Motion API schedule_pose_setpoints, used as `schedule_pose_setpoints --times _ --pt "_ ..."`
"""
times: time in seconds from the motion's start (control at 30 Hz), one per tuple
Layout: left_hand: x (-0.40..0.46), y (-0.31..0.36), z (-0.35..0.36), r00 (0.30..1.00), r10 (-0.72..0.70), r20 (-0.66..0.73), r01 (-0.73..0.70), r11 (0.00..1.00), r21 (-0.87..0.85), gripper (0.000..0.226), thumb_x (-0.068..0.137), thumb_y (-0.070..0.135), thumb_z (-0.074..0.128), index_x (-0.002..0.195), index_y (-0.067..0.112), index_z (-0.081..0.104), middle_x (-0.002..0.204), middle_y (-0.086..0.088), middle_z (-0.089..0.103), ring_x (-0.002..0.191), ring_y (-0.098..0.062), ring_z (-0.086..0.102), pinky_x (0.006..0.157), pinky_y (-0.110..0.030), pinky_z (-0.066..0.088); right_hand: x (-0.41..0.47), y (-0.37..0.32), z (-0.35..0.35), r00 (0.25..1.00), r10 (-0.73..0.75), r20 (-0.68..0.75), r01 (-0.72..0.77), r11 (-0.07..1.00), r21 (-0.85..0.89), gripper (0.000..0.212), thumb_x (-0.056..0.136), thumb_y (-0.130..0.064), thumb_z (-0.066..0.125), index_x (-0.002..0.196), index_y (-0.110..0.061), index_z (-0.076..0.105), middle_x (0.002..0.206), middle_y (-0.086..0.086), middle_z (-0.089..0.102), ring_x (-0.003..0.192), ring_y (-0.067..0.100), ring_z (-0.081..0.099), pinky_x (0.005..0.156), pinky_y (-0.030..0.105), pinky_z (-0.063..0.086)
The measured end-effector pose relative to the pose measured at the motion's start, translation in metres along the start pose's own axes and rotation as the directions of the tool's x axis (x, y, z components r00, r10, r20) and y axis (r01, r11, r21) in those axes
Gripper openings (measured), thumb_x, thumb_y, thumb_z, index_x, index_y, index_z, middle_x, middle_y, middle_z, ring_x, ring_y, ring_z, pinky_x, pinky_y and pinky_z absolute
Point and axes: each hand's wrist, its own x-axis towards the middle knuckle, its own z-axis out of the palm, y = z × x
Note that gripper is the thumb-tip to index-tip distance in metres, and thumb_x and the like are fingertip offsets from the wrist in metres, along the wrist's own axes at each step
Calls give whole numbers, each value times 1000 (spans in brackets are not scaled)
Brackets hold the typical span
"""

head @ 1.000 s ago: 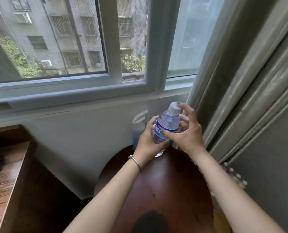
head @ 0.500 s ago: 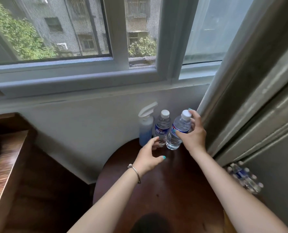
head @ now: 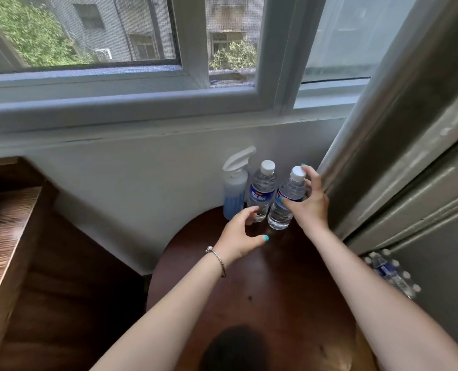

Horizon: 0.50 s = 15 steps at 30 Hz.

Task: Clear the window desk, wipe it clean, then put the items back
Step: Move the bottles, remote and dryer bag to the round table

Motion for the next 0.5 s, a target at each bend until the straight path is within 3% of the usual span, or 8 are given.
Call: schedule_pose_setpoints --times 0.23,0.5 --pt "0 -1 -7 1000 7 -7 -6 999 33 69 79 16 76 140 18 44 132 1 54 118 -10 52 98 -20 39 -3 9 1 999 -13 32 13 1000 -18 91 67 -8 87 142 -28 40 133 5 61 119 23 60 102 41 47" --pt "-6 0 -16 1000 3 -22 -2 999 39 66 79 17 75 138 19 45 130 2 55 115 -10 54 94 -19 40 -7 10 -2 996 55 72 -48 994 -93 104 66 -16 89 148 -32 28 145 4 51 130 25 51 106 43 44"
